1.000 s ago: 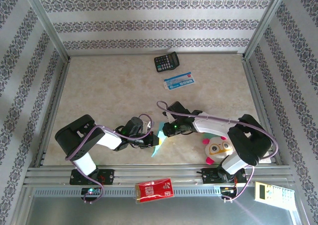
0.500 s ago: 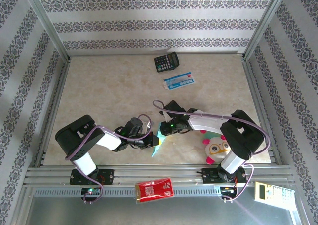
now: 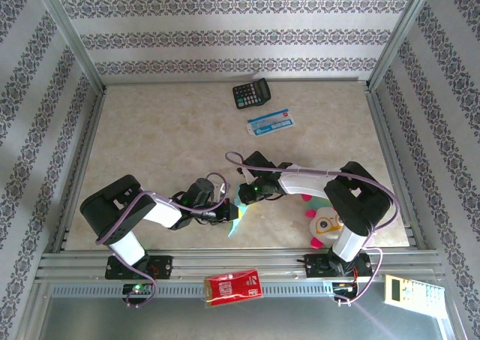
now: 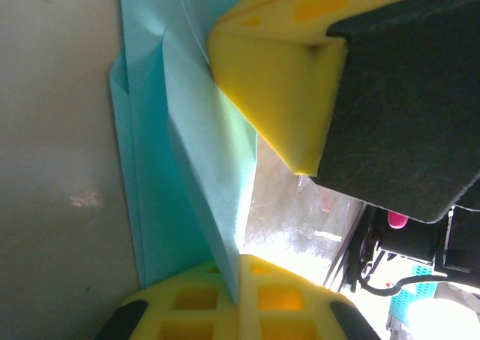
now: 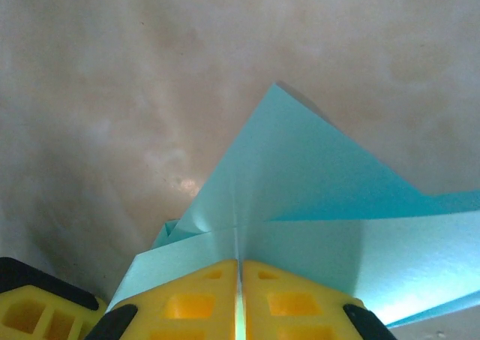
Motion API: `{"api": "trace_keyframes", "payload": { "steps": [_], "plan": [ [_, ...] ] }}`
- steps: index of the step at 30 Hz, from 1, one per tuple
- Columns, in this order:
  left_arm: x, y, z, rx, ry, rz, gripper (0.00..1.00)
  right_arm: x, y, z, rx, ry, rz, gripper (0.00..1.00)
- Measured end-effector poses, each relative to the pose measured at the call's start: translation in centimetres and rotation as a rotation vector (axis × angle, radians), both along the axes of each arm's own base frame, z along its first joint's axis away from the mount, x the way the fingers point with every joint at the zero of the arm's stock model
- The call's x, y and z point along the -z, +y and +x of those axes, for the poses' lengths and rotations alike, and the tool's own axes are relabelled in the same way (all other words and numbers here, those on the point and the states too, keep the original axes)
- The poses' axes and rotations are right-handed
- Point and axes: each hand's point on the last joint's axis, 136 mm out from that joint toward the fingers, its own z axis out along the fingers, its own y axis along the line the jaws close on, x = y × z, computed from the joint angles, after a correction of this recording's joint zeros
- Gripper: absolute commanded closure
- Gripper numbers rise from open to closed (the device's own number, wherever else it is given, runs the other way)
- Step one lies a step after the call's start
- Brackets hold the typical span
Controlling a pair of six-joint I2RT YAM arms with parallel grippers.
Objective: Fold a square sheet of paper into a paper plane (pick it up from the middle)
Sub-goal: Perform the fifth fold on the wing at the bottom-center of the table.
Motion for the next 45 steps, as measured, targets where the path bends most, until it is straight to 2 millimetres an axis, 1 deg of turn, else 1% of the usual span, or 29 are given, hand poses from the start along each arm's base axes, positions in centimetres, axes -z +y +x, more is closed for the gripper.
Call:
{"api": "trace_keyframes", "payload": {
  "steps": [4, 6, 13, 20, 23, 27, 29, 32, 35, 37, 41, 45],
  "plan": [
    [0.0, 0.0, 0.0, -0.001, -0.001, 0.001, 1.00, 0.1, 0.1, 0.1, -0.003, 0.000, -0.002, 0.89],
    [0.0, 0.1, 0.0, -0.004, -0.003, 0.002, 0.98, 0.1, 0.1, 0.1, -0.003, 0.001, -0.003, 0.89],
    [-0.1, 0.6, 0.1, -0.027, -0.002, 0.028, 0.86, 0.2, 0.2, 0.2, -0.003, -0.001, -0.001, 0.90],
    [-0.6, 1.6, -0.1, -0.047, 0.000, 0.076, 0.75, 0.2, 0.2, 0.2, 0.000, 0.001, -0.001, 0.91],
    [-1.0, 2.1, -0.5, -0.046, -0.002, 0.093, 0.72, 0.2, 0.2, 0.2, 0.000, 0.001, -0.001, 0.91],
    [-2.5, 2.7, -0.7, -0.044, -0.037, 0.102, 0.67, 0.2, 0.2, 0.2, 0.000, 0.002, -0.001, 0.91],
    [-3.2, 2.8, -0.8, -0.038, -0.054, 0.103, 0.69, 0.2, 0.2, 0.2, 0.000, 0.002, -0.001, 0.91],
    [-4.0, 2.8, -1.3, -0.023, -0.089, 0.114, 0.75, 0.2, 0.2, 0.2, 0.001, 0.002, -0.001, 0.91],
    [-4.8, 2.1, -2.1, 0.021, -0.127, 0.114, 0.81, 0.2, 0.2, 0.2, 0.004, 0.003, 0.000, 0.91],
    [-5.1, 1.5, -2.4, 0.047, -0.141, 0.110, 0.82, 0.2, 0.2, 0.2, 0.005, 0.004, 0.000, 0.91],
    [-4.8, 0.0, -2.5, 0.093, -0.134, 0.115, 0.82, 0.2, 0.2, 0.2, 0.007, 0.004, 0.001, 0.91],
    [-3.7, -0.4, -2.6, 0.107, -0.112, 0.139, 0.82, 0.2, 0.2, 0.2, 0.011, 0.006, 0.001, 0.91]
  ]
}}
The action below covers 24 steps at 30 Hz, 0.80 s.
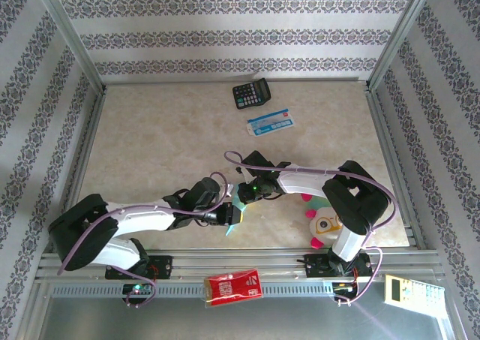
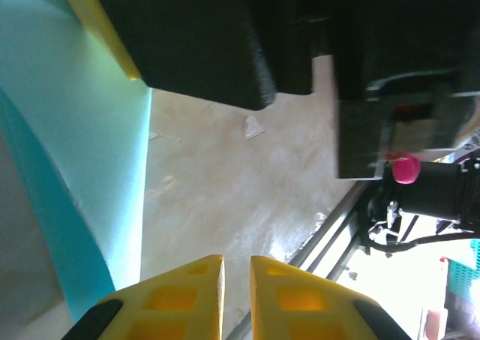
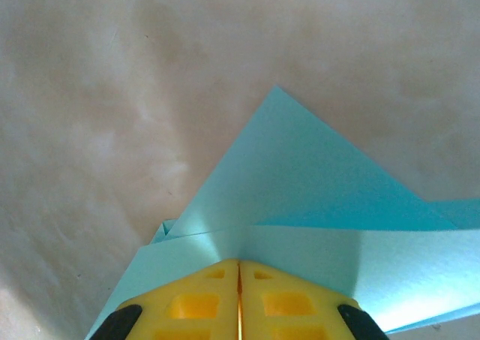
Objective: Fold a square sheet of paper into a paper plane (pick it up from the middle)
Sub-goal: Perform the fifth fold on the wing at the bottom-center of the table.
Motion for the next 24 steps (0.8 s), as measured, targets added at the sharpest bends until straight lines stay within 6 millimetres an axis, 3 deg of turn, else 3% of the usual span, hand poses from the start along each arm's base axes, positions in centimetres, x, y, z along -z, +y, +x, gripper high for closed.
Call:
{"api": "trace_keyframes", "payload": {
  "steps": [24],
  "plan": [
    [2.6, 1.5, 0.0, 0.013, 0.007, 0.113, 0.85, 0.0, 0.0, 0.0, 0.012, 0.006, 0.002, 0.91]
  ]
}}
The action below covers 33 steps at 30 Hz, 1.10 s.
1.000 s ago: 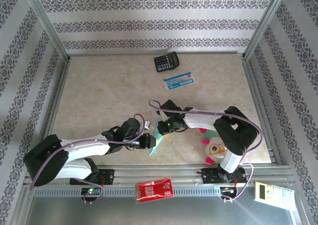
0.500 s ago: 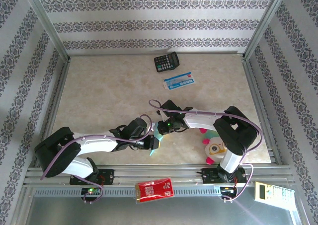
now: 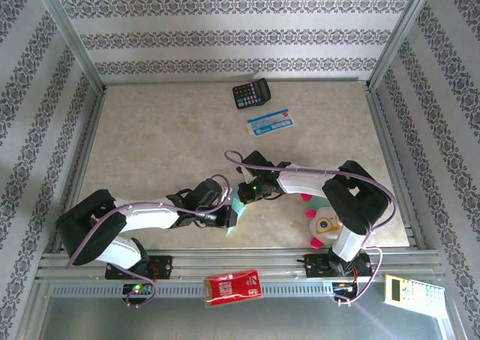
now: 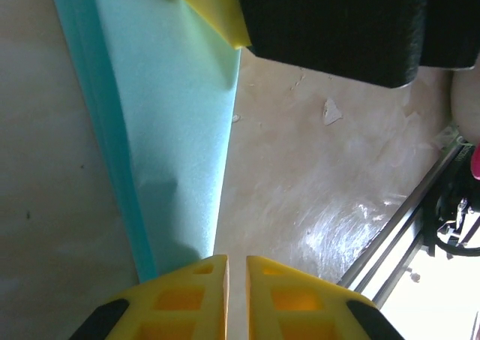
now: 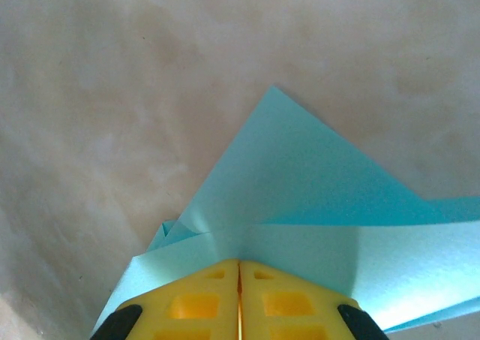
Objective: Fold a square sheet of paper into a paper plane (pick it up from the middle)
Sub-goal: Perform the fifth fold on the wing at the bottom-center of the table.
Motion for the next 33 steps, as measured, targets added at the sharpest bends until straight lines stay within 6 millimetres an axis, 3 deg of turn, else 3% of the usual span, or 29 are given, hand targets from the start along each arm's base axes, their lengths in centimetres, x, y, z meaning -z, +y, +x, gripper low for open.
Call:
{"api": "trace_keyframes", "payload": {
  "steps": [33],
  "plan": [
    [1.5, 0.6, -0.2, 0.003, 0.027, 0.047, 0.86, 0.0, 0.0, 0.0, 0.001, 0.000, 0.000, 0.92]
  ]
}}
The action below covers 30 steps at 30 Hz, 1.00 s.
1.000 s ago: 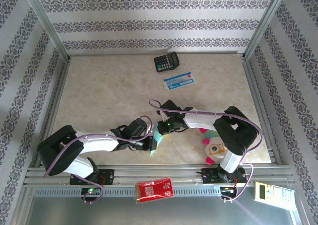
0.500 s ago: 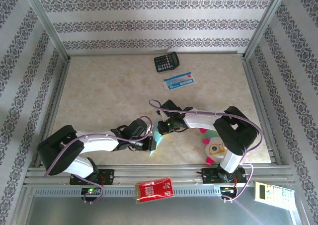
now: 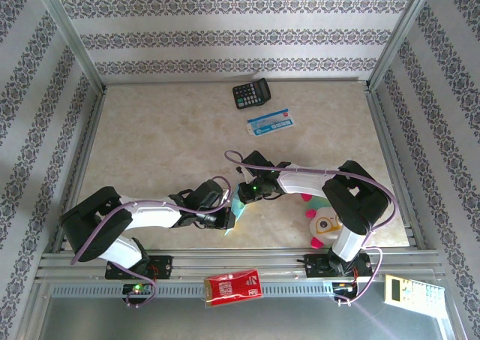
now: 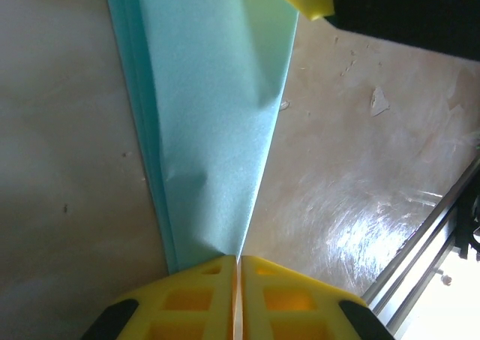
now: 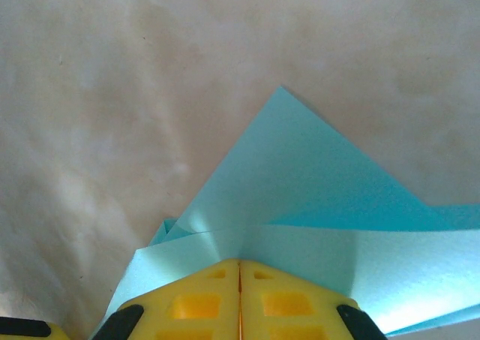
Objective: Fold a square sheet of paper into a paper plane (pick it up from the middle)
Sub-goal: Perform the fifth fold on the wing at the bottom-center of the table.
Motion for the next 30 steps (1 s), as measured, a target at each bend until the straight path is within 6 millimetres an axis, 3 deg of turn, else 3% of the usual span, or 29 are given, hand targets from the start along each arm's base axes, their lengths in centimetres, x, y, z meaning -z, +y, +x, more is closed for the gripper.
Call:
{"api": "trace_keyframes", "payload": {
  "steps": [13, 20, 30],
  "plan": [
    [-2.6, -0.4, -0.2, 0.012, -0.044, -0.054, 0.82, 0.0, 0.0, 0.0, 0.000, 0.000, 0.000, 0.92],
    [-2.3, -0.8, -1.1, 0.048, -0.029, -0.051, 0.83, 0.0, 0.0, 0.0, 0.000, 0.000, 0.000, 0.92],
    [-1.2, 0.2, -1.3, 0.036, -0.010, 0.011, 0.84, 0.0, 0.0, 0.0, 0.000, 0.000, 0.000, 0.92]
  ]
}}
